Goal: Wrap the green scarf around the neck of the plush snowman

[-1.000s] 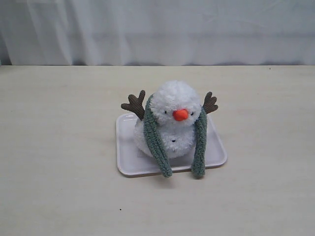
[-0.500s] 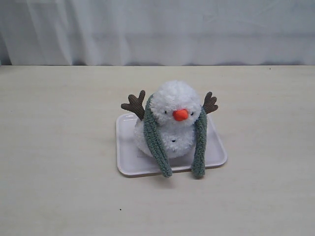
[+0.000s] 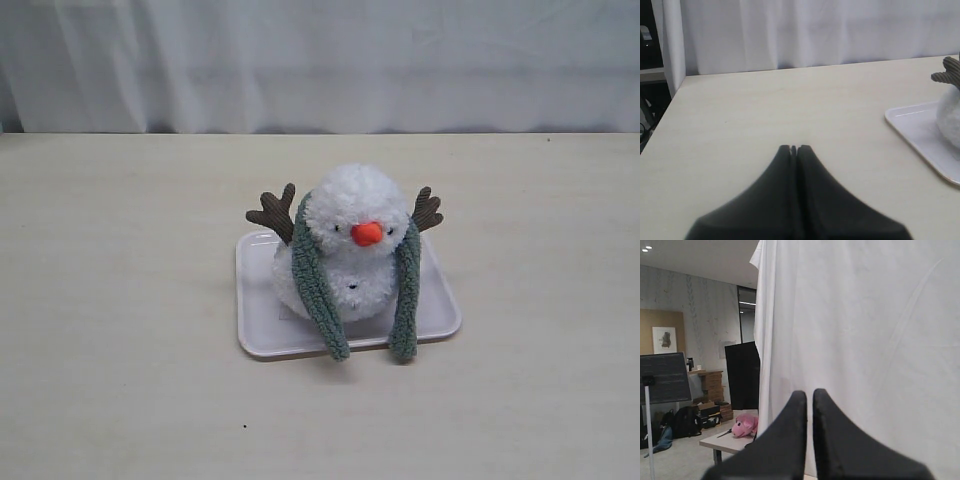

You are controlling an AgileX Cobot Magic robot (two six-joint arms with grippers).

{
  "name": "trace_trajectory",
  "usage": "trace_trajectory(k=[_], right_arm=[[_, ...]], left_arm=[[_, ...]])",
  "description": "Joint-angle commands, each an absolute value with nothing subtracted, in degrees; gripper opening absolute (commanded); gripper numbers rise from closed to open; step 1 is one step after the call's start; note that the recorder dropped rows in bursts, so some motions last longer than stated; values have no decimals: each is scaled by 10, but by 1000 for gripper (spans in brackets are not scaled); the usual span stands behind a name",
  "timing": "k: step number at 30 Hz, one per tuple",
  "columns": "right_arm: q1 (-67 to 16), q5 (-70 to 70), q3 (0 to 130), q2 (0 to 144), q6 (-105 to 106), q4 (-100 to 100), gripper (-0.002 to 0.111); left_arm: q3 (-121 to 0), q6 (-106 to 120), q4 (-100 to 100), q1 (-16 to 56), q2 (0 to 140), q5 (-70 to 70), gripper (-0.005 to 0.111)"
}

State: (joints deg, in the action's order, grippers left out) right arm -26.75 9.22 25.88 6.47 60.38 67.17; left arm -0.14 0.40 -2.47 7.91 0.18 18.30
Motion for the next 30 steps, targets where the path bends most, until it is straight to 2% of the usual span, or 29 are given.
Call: trace_trajectory(k=[1, 7, 13, 18, 26, 30], right_arm=[[-268, 90, 245, 62, 604, 666, 4], [-265, 92, 199, 20, 604, 499, 4], [-245, 92, 179, 0, 604, 441, 4], [-174, 92, 179, 0, 604, 342, 4], [-38, 92, 179, 0, 604, 313, 4], [19, 92, 179, 0, 604, 171, 4]], left_arm=[[0, 3, -23, 78, 0, 177, 0], [0, 3, -23, 78, 0, 177, 0], [0, 3, -23, 78, 0, 177, 0], [0, 3, -23, 78, 0, 177, 0], [0, 3, -23, 78, 0, 177, 0], [0, 3, -23, 78, 0, 177, 0]])
